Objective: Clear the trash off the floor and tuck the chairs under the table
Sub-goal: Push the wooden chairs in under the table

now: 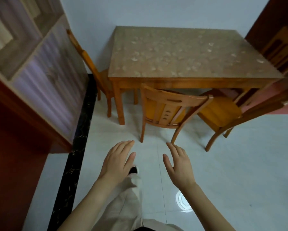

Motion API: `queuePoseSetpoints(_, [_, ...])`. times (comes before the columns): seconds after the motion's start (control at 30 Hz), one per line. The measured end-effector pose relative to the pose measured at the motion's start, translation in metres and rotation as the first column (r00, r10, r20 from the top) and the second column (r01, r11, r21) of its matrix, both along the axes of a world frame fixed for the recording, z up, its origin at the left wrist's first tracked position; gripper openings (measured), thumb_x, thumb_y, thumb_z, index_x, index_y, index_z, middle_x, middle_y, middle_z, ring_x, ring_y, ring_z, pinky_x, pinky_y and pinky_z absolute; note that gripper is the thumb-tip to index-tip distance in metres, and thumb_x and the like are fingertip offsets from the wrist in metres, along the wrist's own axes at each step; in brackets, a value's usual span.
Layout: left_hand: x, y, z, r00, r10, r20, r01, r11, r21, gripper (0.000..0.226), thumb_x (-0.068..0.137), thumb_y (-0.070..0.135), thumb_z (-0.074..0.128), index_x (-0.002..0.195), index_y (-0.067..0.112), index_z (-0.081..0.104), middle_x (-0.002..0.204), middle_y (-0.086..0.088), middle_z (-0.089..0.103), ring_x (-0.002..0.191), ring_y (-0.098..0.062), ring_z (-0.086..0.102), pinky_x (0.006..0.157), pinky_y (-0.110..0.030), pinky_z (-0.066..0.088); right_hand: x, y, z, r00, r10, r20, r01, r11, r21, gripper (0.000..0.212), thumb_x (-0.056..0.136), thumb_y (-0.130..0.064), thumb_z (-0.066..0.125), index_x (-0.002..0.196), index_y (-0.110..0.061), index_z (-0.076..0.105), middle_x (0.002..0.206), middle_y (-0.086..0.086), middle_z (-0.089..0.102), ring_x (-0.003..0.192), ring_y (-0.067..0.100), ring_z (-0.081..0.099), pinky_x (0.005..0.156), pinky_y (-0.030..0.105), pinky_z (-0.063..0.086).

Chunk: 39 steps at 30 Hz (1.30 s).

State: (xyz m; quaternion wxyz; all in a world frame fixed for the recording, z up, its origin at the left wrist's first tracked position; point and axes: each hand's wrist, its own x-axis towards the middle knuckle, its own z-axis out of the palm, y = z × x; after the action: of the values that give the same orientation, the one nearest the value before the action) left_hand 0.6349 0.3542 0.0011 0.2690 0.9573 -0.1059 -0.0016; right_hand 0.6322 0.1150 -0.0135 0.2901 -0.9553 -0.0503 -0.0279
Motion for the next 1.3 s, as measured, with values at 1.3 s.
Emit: queuePoseSetpoints(1.3, [0.399,-0.122,-0.062,0.999,-0.024,-0.041,0.03,0.988,0.152,0.069,0.074,0.081,0.045,0.096,0.02,0.07,0.094,0.006,0.068,0.095,-0.016,0.059,0.096,-0.034,0.038,0.368,-0.182,-0.069,0.996,-0.028,0.087,0.05,0.962,-0.268,0.056,0.083,-0.073,0.048,0.091,-0.022,0.072,0.085,-0.005,0.069,0.089,0.019,0.058,0.104,0.052,0.028])
